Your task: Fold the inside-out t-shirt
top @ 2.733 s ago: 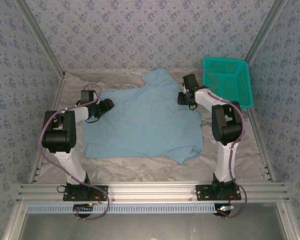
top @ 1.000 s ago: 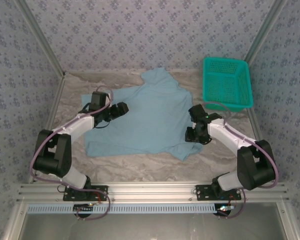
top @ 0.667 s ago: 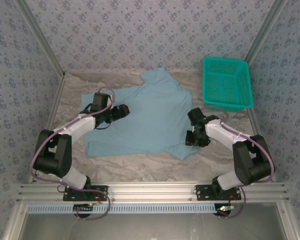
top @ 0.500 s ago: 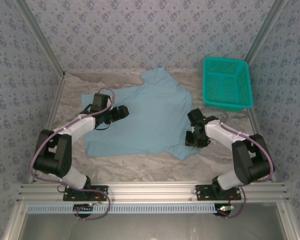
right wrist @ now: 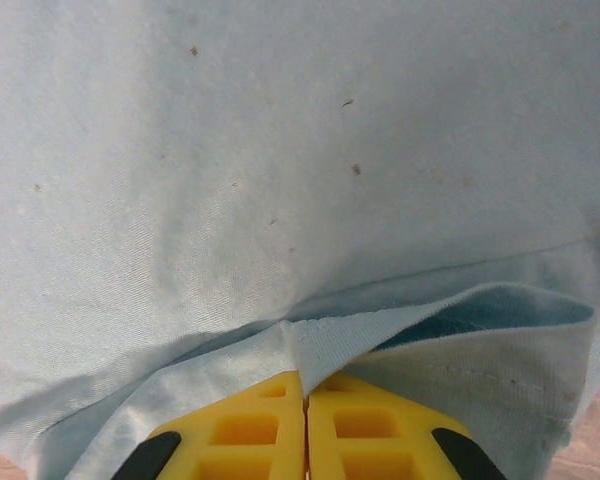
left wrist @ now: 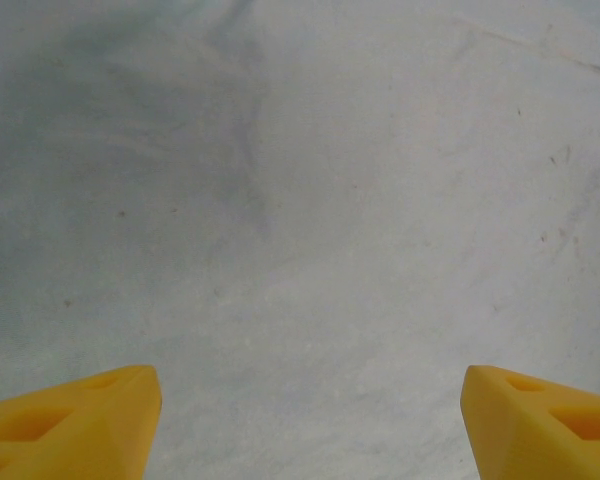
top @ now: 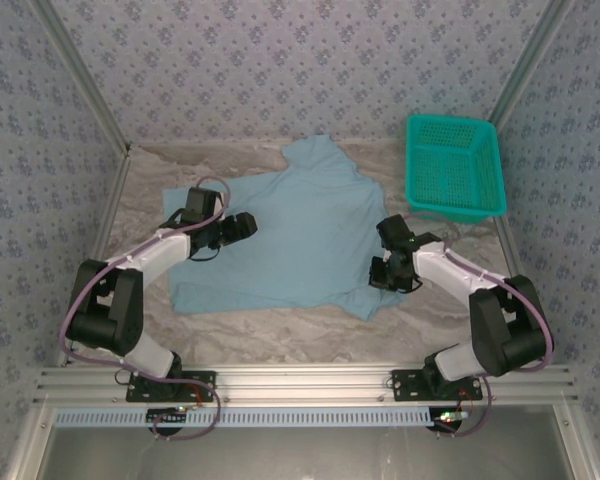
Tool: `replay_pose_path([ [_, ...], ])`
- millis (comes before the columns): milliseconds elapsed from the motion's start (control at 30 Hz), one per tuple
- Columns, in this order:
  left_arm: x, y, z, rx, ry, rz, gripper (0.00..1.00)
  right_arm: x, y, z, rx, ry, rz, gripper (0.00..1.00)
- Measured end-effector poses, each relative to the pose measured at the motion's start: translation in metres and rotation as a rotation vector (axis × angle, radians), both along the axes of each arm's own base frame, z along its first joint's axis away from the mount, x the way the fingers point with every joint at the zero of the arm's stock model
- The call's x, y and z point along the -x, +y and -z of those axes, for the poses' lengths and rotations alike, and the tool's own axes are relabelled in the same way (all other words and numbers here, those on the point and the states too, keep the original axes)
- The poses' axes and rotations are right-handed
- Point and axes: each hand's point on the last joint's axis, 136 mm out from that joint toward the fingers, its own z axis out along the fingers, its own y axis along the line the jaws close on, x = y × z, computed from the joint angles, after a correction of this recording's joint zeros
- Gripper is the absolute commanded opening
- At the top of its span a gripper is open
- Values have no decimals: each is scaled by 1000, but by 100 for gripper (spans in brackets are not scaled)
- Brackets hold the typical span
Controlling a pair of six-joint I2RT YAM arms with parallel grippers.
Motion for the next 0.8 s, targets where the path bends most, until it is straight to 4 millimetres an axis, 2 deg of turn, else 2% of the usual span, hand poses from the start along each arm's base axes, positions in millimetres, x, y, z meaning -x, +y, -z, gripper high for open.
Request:
replay_pose_path([
  [100,2,1,0,-6,6,-3,78,0,3,-5,-20,-10,6,0],
  [267,5,6,-5,-24,-3,-12,79,1,7,-19,-63,-36,17,0],
  [400,19,19,-14,-63,-11,-44,78,6,9,-34,-109,-78,38,0],
  [533,44,41,-15,-105,11,-91,77,11,8,-35,-128,-86,55,0],
  [700,89,87,5,-171,136,-203,76,14,11,-24,-149,-79,57,0],
  [800,112,101,10,-208,203,-249,75,12,14,-23,-168,-84,51,0],
])
